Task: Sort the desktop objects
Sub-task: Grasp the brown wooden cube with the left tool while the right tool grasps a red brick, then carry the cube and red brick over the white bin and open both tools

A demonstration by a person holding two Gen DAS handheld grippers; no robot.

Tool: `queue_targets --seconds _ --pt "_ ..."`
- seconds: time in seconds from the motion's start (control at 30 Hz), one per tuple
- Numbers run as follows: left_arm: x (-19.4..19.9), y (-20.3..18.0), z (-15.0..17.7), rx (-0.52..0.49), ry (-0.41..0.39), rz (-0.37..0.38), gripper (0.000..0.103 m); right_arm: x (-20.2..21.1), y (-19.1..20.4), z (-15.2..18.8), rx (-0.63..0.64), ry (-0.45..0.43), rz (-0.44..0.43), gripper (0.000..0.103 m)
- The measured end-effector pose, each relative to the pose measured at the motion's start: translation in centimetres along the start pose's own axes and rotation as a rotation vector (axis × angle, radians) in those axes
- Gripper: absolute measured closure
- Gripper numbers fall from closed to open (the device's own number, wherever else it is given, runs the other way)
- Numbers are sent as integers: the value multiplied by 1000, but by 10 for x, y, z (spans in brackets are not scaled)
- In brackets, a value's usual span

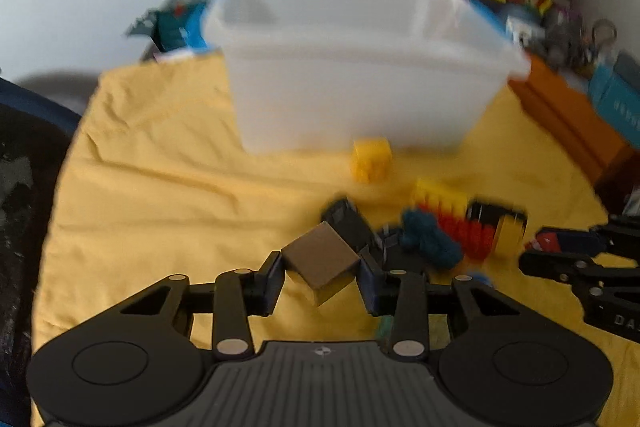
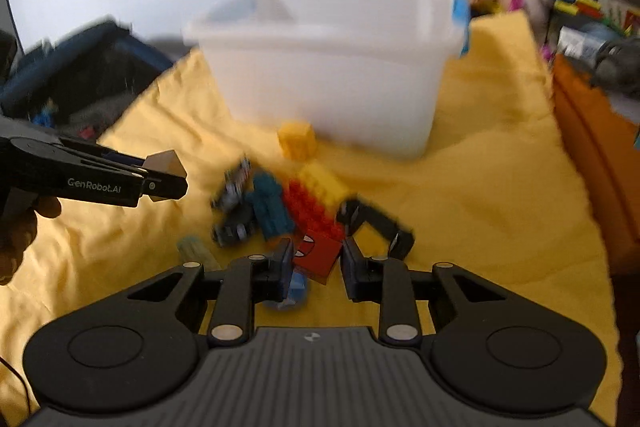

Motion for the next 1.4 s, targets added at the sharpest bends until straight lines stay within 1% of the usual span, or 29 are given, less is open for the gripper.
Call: queue_targets --seconds 0.1,0.2,0.27,0.3,0.4,0.47,0.57,0.7,0.77,0.8,0.83,0.87,0.9,1.0,1.1,1.2,1.3,1.33,1.4 --pt "24 13 -31 41 -54 -3 60 22 5 -30 -17 -79 -30 74" --pt "39 23 -71 22 -108 -25 60 37 11 -77 -24 -162 -56 74" --pt "42 31 -97 24 -135 -27 60 39 12 -109 -20 -197 -66 74" --pt "41 35 -108 24 -143 -36 60 35 13 -125 -15 -199 -66 74" --pt "34 44 -135 20 -160 -60 60 22 12 -154 -8 -205 -57 74" --pt "24 50 -148 36 -138 -64 60 11 12 -169 -9 -184 -42 74" --pt "13 55 -162 54 -128 -71 60 -2 15 -182 13 -168 -33 74" --pt "2 58 -177 41 -112 -86 60 -21 16 -185 52 -144 -2 74" --pt "-5 58 -180 24 -96 -93 60 -33 12 -187 59 -125 17 74" --pt "-9 58 -182 19 -82 -96 58 -36 9 -188 44 -118 22 73" --pt "-14 59 -182 13 -62 -100 47 -41 4 -190 16 -106 29 68" --pt "-18 60 -182 6 -43 -108 38 -46 0 -192 -6 -94 29 52" --pt "-20 62 -181 0 -35 -120 35 -49 -2 -194 -14 -92 30 47" --pt "-24 69 -178 1 -29 -132 35 -54 -5 -196 21 -98 51 48" --pt "-27 76 -171 28 0 -128 34 -50 -7 -196 2 -101 40 47" --pt "-18 78 -159 39 -15 -126 35 -36 -7 -191 -11 -127 13 45" --pt "1 72 -140 35 -47 -116 34 -13 -2 -175 2 -165 -10 41" --pt "7 68 -133 33 -59 -108 34 -3 0 -163 9 -177 -19 39" --pt "20 57 -107 29 -76 -90 34 10 4 -139 38 -179 -34 39"
Point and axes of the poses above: each gripper's, at about its wrist camera, not at the fingertips, and x roughly against the way its jaws point, y to its left, z to its underside, the point moved 6 cm from there along -x, roughly the way its jaws point, and after that the axes turned 14 degrees about -x, right-handed, at the moved point
